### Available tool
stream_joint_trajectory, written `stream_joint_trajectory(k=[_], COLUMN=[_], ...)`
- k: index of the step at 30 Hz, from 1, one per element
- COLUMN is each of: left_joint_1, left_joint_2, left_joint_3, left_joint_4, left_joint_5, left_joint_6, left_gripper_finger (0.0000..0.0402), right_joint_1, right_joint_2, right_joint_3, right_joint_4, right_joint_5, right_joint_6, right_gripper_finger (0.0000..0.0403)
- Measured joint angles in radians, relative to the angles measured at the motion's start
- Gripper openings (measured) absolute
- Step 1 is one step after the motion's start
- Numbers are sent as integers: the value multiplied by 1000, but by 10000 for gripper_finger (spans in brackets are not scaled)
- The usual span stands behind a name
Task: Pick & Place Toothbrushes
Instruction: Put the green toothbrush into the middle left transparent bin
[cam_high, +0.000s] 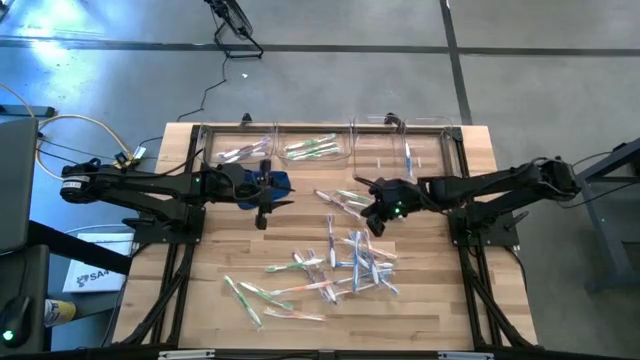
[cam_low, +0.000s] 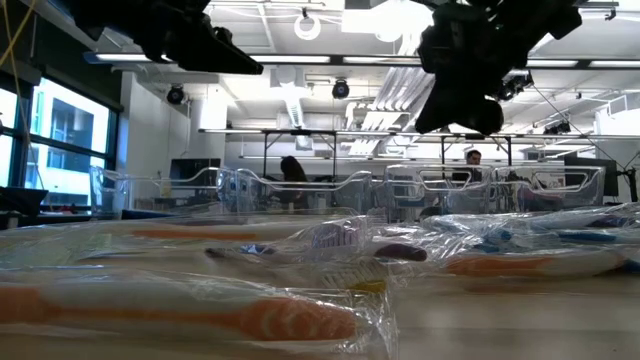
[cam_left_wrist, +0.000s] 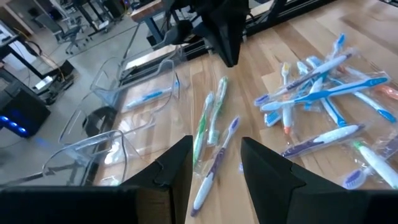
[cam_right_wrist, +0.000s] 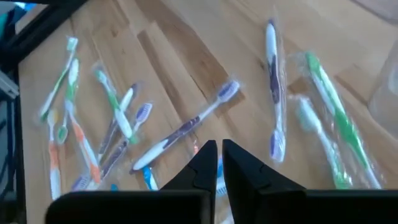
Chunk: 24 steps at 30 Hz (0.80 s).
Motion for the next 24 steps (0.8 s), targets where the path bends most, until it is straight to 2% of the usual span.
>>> stream_joint_trajectory(k=[8,16,20,24], left_joint_1=[0,0,0,0], left_joint_2=[0,0,0,0], left_joint_3=[0,0,0,0], left_joint_4=[0,-1,-1,-3], left_joint_5=[0,0,0,-1], left_joint_6=[32,35,35,35], left_gripper_finger=[132,132,132,132], right_joint_1=[49,94,115,131], right_joint_2=[0,0,0,0], right_joint_3=[0,0,0,0], right_joint_4=[1,-40,-54,-54], right_joint_5=[-53,-40,17,55], right_joint_6=[105,151,160,181], right_gripper_finger=[9,11,32,69])
